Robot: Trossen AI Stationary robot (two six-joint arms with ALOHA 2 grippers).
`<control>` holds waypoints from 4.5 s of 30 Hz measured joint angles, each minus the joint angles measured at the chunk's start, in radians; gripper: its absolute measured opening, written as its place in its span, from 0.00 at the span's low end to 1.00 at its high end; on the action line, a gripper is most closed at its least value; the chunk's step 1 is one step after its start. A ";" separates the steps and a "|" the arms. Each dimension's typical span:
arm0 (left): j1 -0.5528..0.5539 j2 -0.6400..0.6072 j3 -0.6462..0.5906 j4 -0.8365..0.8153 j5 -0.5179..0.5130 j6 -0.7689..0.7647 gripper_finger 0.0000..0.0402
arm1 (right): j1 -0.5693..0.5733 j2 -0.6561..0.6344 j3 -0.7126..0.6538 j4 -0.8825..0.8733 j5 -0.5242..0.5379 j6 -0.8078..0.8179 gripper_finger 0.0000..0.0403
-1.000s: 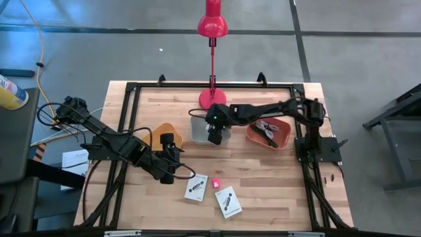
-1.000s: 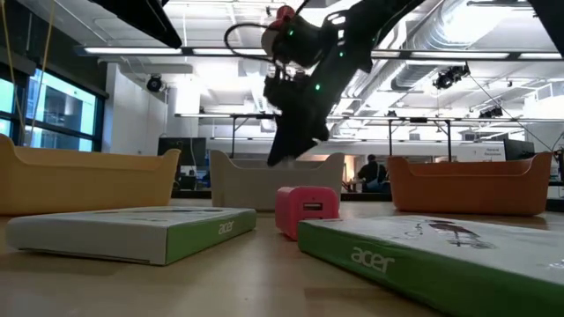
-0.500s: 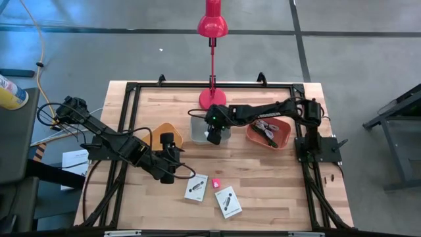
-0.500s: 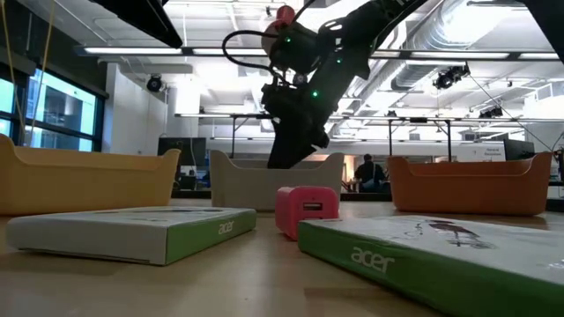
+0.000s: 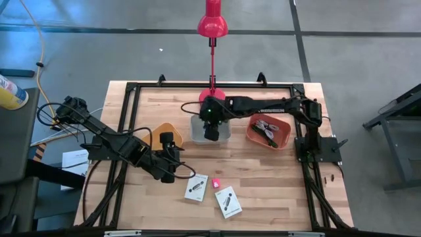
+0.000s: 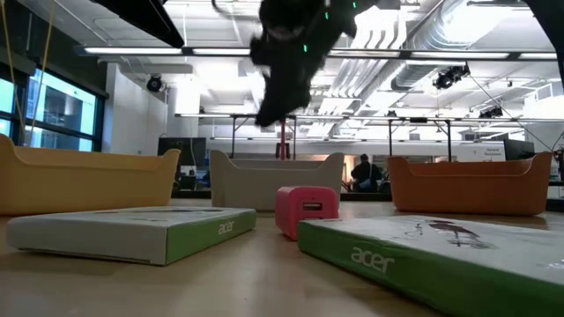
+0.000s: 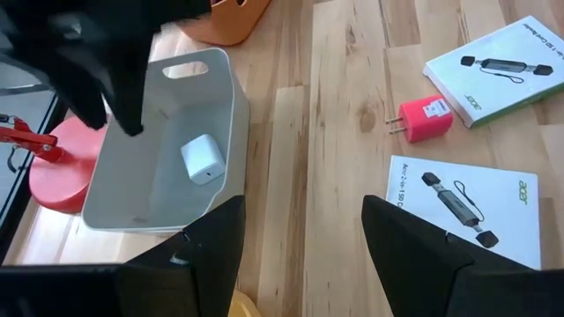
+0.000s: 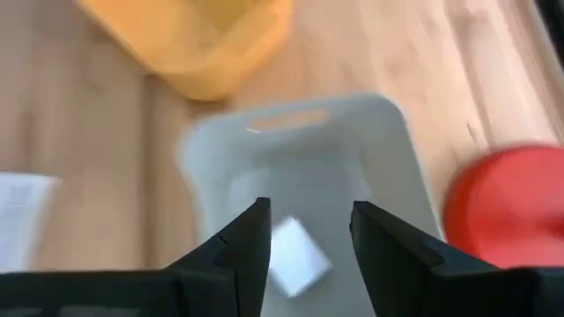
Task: Pick and place items into bin
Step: Put the pink charger adapter into the gray bin
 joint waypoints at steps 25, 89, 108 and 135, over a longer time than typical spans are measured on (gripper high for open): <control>0.000 0.000 0.000 -0.063 -0.034 0.112 0.54 | 0.365 0.000 -0.009 -0.242 -0.178 0.176 0.35; 0.000 0.000 0.000 -0.109 -0.068 0.179 0.54 | 0.521 0.137 -0.115 0.046 0.079 0.250 0.61; 0.000 0.000 0.000 -0.120 -0.070 0.180 0.54 | 0.531 0.173 -0.115 0.037 0.061 0.248 0.61; 0.000 0.000 0.000 -0.128 -0.071 0.180 0.54 | 0.531 0.175 -0.115 -0.025 0.127 0.314 0.61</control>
